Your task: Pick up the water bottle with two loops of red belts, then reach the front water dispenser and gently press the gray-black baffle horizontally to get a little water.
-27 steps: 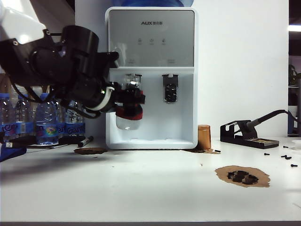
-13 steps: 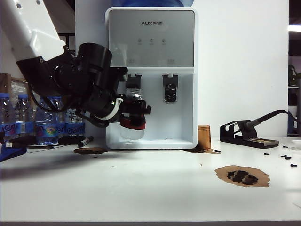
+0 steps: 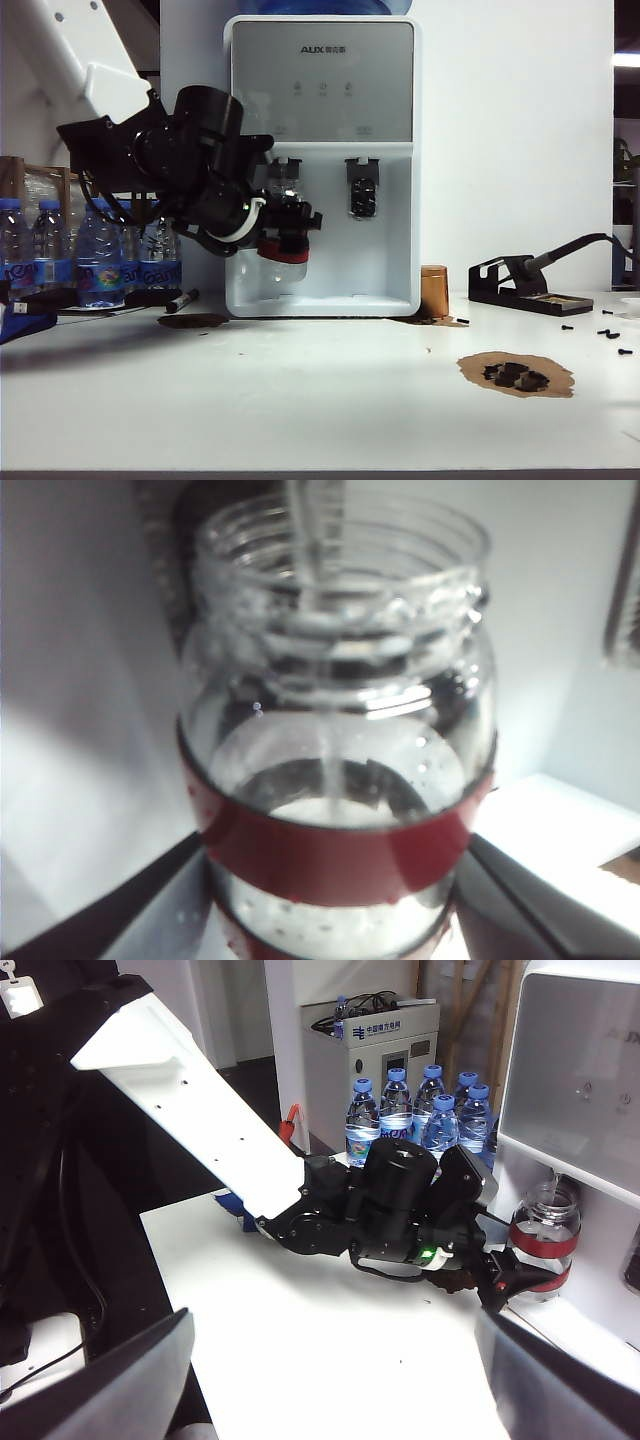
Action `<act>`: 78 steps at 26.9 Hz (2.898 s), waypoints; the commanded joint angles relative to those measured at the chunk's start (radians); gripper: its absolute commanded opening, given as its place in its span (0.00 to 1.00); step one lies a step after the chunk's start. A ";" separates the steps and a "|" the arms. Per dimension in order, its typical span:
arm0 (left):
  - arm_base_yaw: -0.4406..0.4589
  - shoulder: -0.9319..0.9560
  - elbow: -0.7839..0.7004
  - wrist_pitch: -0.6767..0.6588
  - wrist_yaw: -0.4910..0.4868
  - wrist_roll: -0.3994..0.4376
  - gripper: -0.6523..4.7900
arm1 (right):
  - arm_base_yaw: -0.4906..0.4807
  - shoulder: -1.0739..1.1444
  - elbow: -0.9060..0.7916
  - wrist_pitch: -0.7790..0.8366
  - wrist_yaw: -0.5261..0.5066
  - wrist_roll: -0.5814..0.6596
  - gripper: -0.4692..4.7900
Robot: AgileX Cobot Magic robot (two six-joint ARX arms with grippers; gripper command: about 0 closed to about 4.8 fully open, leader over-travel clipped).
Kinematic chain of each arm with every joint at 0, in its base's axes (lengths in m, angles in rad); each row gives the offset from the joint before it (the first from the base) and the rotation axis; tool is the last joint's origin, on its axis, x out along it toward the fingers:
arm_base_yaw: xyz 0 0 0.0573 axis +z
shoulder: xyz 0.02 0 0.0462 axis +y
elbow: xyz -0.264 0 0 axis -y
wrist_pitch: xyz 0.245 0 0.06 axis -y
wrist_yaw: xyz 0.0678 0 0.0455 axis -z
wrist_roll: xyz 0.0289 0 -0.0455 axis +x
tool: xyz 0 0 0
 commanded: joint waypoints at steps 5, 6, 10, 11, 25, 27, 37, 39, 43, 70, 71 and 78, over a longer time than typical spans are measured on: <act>0.013 -0.004 0.008 0.032 -0.016 -0.018 0.11 | 0.007 -0.002 0.003 0.011 -0.007 0.003 1.00; 0.013 -0.004 0.008 0.032 -0.016 -0.018 0.11 | 0.007 -0.002 0.003 0.011 -0.007 0.003 1.00; 0.013 -0.005 0.008 0.032 -0.017 -0.017 0.11 | 0.007 -0.002 0.003 0.011 -0.006 0.003 1.00; 0.013 -0.006 0.008 0.031 -0.017 -0.017 0.11 | 0.007 -0.002 0.003 0.011 -0.006 0.003 1.00; -0.026 -0.172 -0.082 -0.045 -0.010 -0.016 0.11 | 0.007 -0.002 0.003 0.011 -0.006 0.003 1.00; -0.039 -0.190 -0.133 -0.047 -0.003 -0.015 0.11 | 0.007 -0.002 0.003 0.011 -0.006 0.003 1.00; -0.074 -0.370 -0.454 0.078 0.002 -0.015 0.11 | 0.007 -0.014 0.003 0.003 -0.003 0.002 1.00; -0.090 -0.417 -0.502 0.106 0.005 -0.015 0.11 | 0.007 -0.014 0.003 0.004 -0.003 0.002 1.00; -0.180 -0.529 -0.618 0.158 0.078 -0.042 0.11 | 0.007 -0.014 0.003 0.005 0.005 0.002 1.00; -0.312 -0.169 -0.810 0.619 0.097 -0.063 0.11 | 0.007 -0.016 -0.101 0.193 0.151 0.079 1.00; -0.312 -0.152 -0.810 0.631 0.098 -0.053 0.11 | 0.007 -0.016 -0.113 0.215 0.148 0.091 1.00; -0.312 -0.081 -0.810 0.658 0.098 -0.005 0.11 | 0.007 -0.070 -0.180 0.288 0.092 0.138 1.00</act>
